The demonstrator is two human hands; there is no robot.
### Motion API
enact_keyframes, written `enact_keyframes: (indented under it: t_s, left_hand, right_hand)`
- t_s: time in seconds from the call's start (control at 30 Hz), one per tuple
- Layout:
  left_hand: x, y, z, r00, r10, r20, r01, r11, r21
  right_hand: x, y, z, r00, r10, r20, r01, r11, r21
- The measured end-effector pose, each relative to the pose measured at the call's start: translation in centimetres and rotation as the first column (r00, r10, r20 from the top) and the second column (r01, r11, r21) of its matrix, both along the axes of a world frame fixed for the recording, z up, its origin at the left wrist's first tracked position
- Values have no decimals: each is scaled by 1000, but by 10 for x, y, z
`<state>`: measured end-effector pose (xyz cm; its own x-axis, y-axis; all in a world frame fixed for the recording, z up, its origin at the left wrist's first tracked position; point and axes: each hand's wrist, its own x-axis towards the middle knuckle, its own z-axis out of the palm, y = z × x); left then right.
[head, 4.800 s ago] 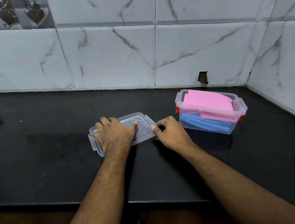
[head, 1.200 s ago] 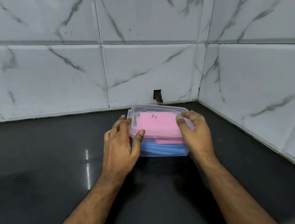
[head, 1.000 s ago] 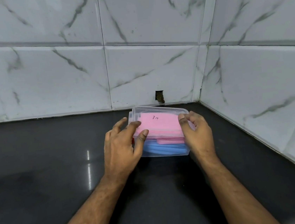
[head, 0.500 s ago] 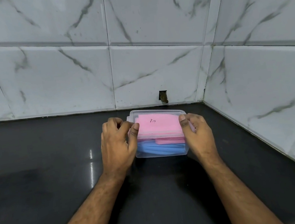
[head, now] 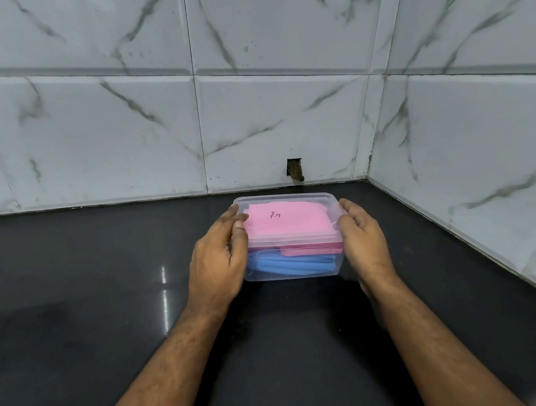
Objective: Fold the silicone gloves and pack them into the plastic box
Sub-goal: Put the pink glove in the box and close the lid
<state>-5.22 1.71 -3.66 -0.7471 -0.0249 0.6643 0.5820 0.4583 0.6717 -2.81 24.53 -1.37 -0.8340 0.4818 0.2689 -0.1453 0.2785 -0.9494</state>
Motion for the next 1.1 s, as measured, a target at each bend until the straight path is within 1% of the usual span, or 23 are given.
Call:
enact_keyframes:
  t_s: [0.07,0.17,0.33,0.4,0.47,0.57,0.67,0.73,0.8,0.83,0.9,1.0,1.1]
  left_hand:
    - [0,0,1,1000,12,1,-12,1000,8]
    - [1,-1,3,999,-25,41,23,999,41]
    - [3,-2,3,999,38,9,-38,999,14]
    - [4,-1,1,1000,-19,14,19,1000,-3]
    - [5,-2,-1,997,-63,34,65,995,-70]
    - [5,-3,-2,996,-30,78,41,988,-150]
    - [4,-4,-2,996,-8,91,23,986,-166]
    - [3,-3,-2,995,-19,93,32,989,-144]
    - [4,-2,-3,995,-48,93,55,996,-76]
    - [4,-3,-4,994,-59,91,63,997,-43]
    - [3,-4,-4,996,-55,74,57,998,-27]
    - [0,-6,-5,1000,-14,19,15,997,-74]
    - [1,-5,-3,1000,-15,-1,14,997,-80]
  right_hand:
    - [-1,0,1,1000,22,5,-21,998,-59]
    - [-4,1,1,998,66,7,-64,985,-162]
    - [-9,6,0,998,67,3,-62,938,-341]
    - [-11,9,1,996,84,-3,-76,895,-439]
    - [-13,11,1,995,98,-1,-84,853,-515]
    - [-14,11,-2,996,90,-16,-84,837,-540]
    - [-14,11,-2,997,69,-19,-68,843,-533]
    - [-14,13,0,996,89,-3,-73,795,-603]
    - [-12,16,3,988,155,15,-102,722,-685]
    - [-10,16,4,983,183,21,-115,700,-705]
    - [-10,15,3,977,210,19,-133,685,-716]
    - [-10,14,3,976,218,1,-149,673,-724]
    - [-11,15,4,978,210,-13,-154,674,-722]
